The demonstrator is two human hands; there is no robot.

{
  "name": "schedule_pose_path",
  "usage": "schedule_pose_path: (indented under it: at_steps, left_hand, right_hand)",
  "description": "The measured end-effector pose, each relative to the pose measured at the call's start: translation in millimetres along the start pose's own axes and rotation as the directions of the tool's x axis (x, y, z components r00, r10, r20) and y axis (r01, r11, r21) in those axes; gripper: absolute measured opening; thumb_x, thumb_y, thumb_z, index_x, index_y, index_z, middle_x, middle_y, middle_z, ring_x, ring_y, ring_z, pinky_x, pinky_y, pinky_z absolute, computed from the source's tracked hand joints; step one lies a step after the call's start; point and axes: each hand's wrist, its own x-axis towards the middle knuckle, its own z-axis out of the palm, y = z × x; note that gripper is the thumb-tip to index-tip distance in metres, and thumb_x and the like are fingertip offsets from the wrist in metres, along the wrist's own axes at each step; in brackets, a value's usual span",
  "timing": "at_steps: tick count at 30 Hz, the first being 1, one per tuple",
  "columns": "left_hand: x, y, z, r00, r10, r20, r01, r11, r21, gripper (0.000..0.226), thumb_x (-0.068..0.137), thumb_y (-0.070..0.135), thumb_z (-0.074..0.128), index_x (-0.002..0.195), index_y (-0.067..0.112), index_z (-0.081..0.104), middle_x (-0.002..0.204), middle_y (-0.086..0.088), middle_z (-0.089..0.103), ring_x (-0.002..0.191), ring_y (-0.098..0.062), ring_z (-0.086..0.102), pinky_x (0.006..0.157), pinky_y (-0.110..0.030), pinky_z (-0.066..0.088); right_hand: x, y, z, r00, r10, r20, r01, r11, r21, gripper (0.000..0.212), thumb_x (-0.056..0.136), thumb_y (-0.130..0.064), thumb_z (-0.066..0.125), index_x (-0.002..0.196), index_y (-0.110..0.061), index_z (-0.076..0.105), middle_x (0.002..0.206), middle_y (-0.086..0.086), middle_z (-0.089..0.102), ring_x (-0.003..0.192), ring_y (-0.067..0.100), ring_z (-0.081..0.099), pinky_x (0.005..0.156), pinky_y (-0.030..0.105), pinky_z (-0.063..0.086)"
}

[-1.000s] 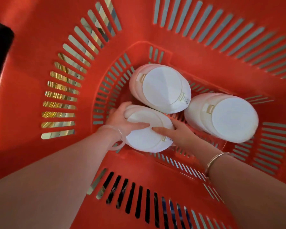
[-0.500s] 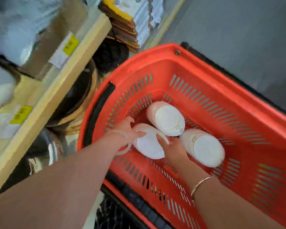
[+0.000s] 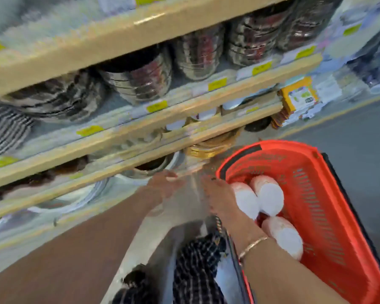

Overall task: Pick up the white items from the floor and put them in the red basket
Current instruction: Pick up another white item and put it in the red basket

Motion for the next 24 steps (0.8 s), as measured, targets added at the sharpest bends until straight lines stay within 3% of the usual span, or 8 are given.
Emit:
schedule_pose_path:
  at_steps: [3, 6, 9, 13, 16, 19, 22, 24]
  left_hand:
    - [-41, -59, -57, 0.983, -0.117, -0.144, 0.105, 0.991, -0.087, 0.024, 0.084, 0.032, 0.067, 0.097, 0.017, 0.052, 0.073, -0.004, 0.052, 0.054, -0.013, 0.043, 0.042, -0.020, 0.035]
    - [-83, -131, -101, 0.942, -0.229, -0.245, 0.171, 0.956, -0.239, 0.024, 0.084, 0.030, 0.067, 0.097, 0.015, 0.054, 0.077, -0.005, 0.057, 0.056, -0.016, 0.048, 0.044, -0.021, 0.038]
    - [-128, -211, -144, 0.903, -0.274, -0.330, 0.146, 0.919, -0.365, 0.027, 0.084, 0.030, 0.067, 0.104, 0.012, 0.060, 0.092, -0.010, 0.064, 0.070, -0.024, 0.058, 0.055, -0.025, 0.043]
    - [-200, -309, -189, 0.850, -0.366, -0.377, 0.127, 0.840, -0.528, 0.034, 0.086, 0.027, 0.065, 0.113, 0.007, 0.060, 0.094, -0.009, 0.062, 0.057, -0.017, 0.054, 0.042, -0.019, 0.040]
    - [-256, -369, -223, 0.798, -0.441, -0.411, 0.112, 0.778, -0.618, 0.030, 0.086, 0.028, 0.065, 0.108, 0.009, 0.060, 0.091, -0.011, 0.060, 0.057, -0.016, 0.052, 0.046, -0.021, 0.040]
    - [-302, -415, -257, 0.755, -0.490, -0.435, 0.048, 0.704, -0.709, 0.020, 0.087, 0.029, 0.063, 0.097, 0.013, 0.057, 0.092, -0.011, 0.059, 0.056, -0.016, 0.051, 0.046, -0.021, 0.041]
    - [-338, -452, -285, 0.711, -0.549, -0.438, -0.018, 0.609, -0.793, 0.022, 0.088, 0.029, 0.062, 0.099, 0.011, 0.054, 0.096, -0.011, 0.056, 0.058, -0.016, 0.050, 0.041, -0.019, 0.042]
    - [-357, -477, -300, 0.674, -0.592, -0.441, -0.060, 0.551, -0.832, 0.025, 0.089, 0.027, 0.061, 0.104, 0.008, 0.056, 0.100, -0.011, 0.055, 0.067, -0.019, 0.053, 0.033, -0.014, 0.041]
  right_hand:
    - [-40, -13, 65, 0.989, 0.003, 0.148, 0.015, 0.993, -0.117, 0.030, 0.094, -0.044, 0.048, 0.069, -0.027, 0.047, 0.076, -0.004, 0.053, 0.086, 0.022, 0.055, 0.091, 0.040, 0.048]
    - [-73, -13, 126, 0.966, -0.026, 0.258, 0.098, 0.958, -0.270, 0.028, 0.092, -0.048, 0.049, 0.072, -0.027, 0.051, 0.096, 0.005, 0.058, 0.099, 0.025, 0.056, 0.100, 0.046, 0.046]
    - [-114, -8, 202, 0.934, -0.071, 0.350, 0.206, 0.907, -0.367, 0.022, 0.093, -0.041, 0.051, 0.081, -0.023, 0.055, 0.096, 0.008, 0.054, 0.092, 0.021, 0.049, 0.095, 0.039, 0.044]
    - [-178, 4, 307, 0.886, -0.031, 0.462, 0.290, 0.815, -0.502, 0.034, 0.091, -0.042, 0.055, 0.074, -0.012, 0.059, 0.088, 0.014, 0.053, 0.084, 0.023, 0.048, 0.079, 0.036, 0.041]
    - [-232, 14, 387, 0.850, -0.039, 0.525, 0.365, 0.761, -0.535, 0.045, 0.087, -0.044, 0.060, 0.100, -0.001, 0.068, 0.087, 0.014, 0.053, 0.082, 0.022, 0.047, 0.083, 0.041, 0.046]
    - [-288, 22, 456, 0.788, -0.042, 0.614, 0.462, 0.701, -0.544, 0.045, 0.087, -0.040, 0.061, 0.088, 0.005, 0.064, 0.099, 0.030, 0.064, 0.082, 0.029, 0.057, 0.083, 0.046, 0.049]
    - [-331, 28, 515, 0.734, -0.012, 0.679, 0.530, 0.635, -0.562, 0.055, 0.090, -0.038, 0.059, 0.110, 0.013, 0.061, 0.113, 0.029, 0.064, 0.100, 0.038, 0.063, 0.089, 0.045, 0.048]
    - [-354, 31, 555, 0.696, 0.024, 0.717, 0.574, 0.581, -0.577, 0.052, 0.090, -0.039, 0.059, 0.109, 0.010, 0.062, 0.113, 0.026, 0.064, 0.105, 0.038, 0.062, 0.092, 0.044, 0.047]
